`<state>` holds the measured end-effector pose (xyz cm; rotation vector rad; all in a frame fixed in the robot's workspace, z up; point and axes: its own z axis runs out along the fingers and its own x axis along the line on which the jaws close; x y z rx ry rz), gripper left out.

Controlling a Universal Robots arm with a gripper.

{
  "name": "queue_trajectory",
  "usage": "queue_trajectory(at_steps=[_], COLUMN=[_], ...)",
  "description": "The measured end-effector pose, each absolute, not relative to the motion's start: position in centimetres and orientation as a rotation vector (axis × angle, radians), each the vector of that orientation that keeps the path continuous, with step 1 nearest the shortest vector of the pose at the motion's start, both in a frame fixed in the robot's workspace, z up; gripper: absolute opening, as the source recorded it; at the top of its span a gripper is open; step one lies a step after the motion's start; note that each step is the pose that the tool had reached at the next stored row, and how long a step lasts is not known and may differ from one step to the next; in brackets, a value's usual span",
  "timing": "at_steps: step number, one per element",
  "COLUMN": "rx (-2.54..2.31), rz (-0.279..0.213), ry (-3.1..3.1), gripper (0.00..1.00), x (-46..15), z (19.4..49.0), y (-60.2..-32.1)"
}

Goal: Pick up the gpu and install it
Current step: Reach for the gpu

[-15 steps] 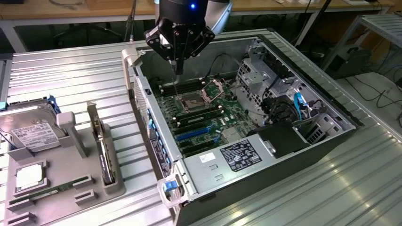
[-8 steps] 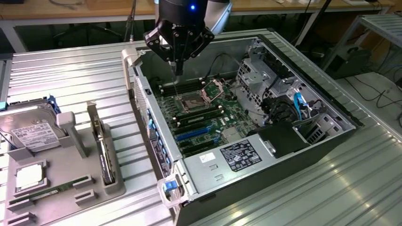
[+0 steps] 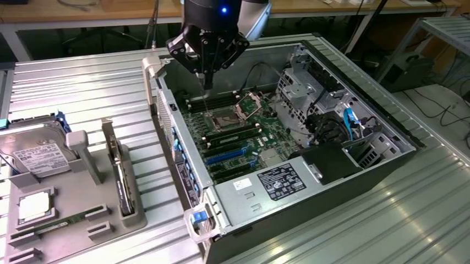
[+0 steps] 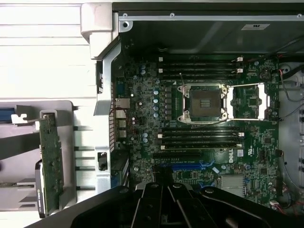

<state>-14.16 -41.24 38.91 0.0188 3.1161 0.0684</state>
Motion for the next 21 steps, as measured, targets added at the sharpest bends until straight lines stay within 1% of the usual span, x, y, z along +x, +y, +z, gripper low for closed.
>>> queue_trajectory(at_steps=[21], rx=[0.009], rz=[0.069], ry=[3.116], gripper=[0.11], x=[-14.57], z=[38.66], y=[-41.86])
